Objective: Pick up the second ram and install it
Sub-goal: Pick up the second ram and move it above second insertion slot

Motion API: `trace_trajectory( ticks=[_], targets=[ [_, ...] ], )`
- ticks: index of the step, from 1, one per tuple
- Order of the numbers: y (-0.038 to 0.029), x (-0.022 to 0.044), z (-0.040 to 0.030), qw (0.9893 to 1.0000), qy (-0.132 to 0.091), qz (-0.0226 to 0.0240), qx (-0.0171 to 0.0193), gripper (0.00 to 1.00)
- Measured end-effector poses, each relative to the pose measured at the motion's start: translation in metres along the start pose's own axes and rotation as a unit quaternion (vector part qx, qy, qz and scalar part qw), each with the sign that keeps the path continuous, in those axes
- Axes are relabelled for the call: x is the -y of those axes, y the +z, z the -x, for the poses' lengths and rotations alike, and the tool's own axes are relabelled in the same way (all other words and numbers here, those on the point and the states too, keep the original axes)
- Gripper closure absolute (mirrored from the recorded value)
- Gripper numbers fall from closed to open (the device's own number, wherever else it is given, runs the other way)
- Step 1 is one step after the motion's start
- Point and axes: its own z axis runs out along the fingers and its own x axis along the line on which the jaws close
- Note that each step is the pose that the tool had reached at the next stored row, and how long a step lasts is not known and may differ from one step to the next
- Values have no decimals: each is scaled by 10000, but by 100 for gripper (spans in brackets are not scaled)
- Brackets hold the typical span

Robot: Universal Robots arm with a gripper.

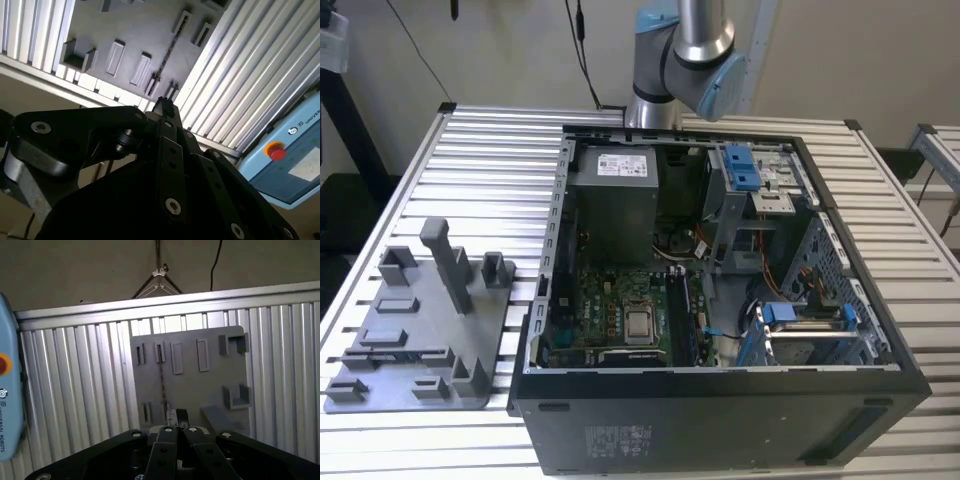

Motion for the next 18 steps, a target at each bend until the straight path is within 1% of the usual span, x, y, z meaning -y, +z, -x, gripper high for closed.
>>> trace_trajectory(
  ticks=[3, 8, 18],
  targets=[
    [3, 0, -1, 9999, -164, 2, -1, 89],
    [10, 1, -4, 9993, -381, 4, -3, 89],
    [10, 1, -4, 9991, -422, 5, -3, 89]
  ],
)
